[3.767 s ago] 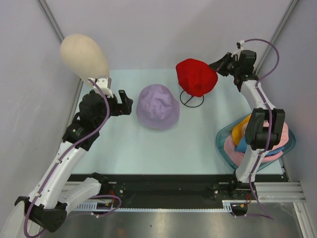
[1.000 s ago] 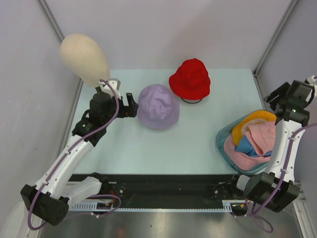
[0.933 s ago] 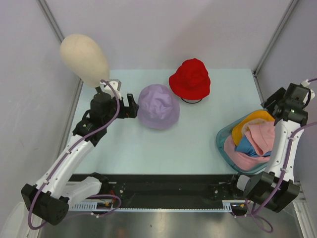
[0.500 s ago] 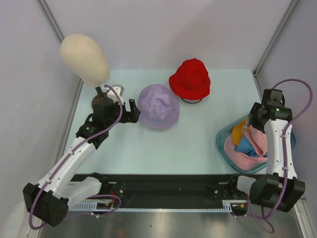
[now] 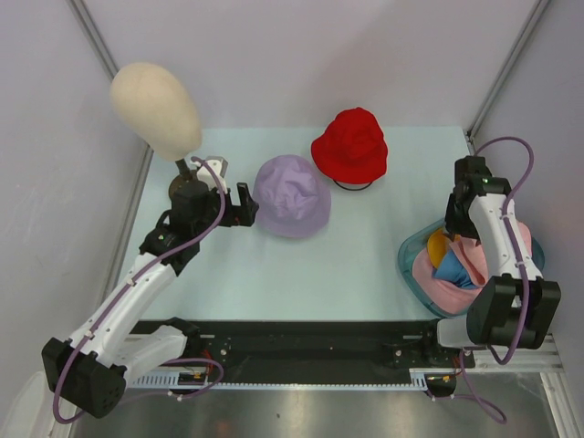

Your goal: Stack the hats

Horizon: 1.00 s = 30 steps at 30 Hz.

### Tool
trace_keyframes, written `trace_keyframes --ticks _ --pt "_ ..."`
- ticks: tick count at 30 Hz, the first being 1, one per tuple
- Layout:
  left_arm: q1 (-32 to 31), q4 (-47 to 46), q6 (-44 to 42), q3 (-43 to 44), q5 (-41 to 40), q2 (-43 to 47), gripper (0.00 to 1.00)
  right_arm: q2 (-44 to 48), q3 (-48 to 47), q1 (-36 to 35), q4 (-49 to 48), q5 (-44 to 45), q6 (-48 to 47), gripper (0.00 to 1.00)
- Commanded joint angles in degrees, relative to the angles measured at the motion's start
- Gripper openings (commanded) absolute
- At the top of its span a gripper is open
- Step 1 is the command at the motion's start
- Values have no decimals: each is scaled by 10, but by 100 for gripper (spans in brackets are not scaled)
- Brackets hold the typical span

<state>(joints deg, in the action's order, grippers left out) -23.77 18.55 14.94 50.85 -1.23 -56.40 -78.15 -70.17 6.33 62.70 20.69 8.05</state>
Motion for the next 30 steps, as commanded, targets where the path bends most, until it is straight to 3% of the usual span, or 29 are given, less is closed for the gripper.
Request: trace_keyframes --ticks 1,10,20,30 --pt "-2 -7 -3 16 0 13 100 -17 -23 -3 7 64 -6 58" --pt "-2 1 -6 20 -6 17 100 -21 -5 -4 -18 90 -17 40" --pt "-2 6 -9 29 -6 22 100 -36 -4 5 -50 111 -34 0" --pt "-2 3 -8 20 -10 30 100 -31 -1 -6 -63 161 -40 0"
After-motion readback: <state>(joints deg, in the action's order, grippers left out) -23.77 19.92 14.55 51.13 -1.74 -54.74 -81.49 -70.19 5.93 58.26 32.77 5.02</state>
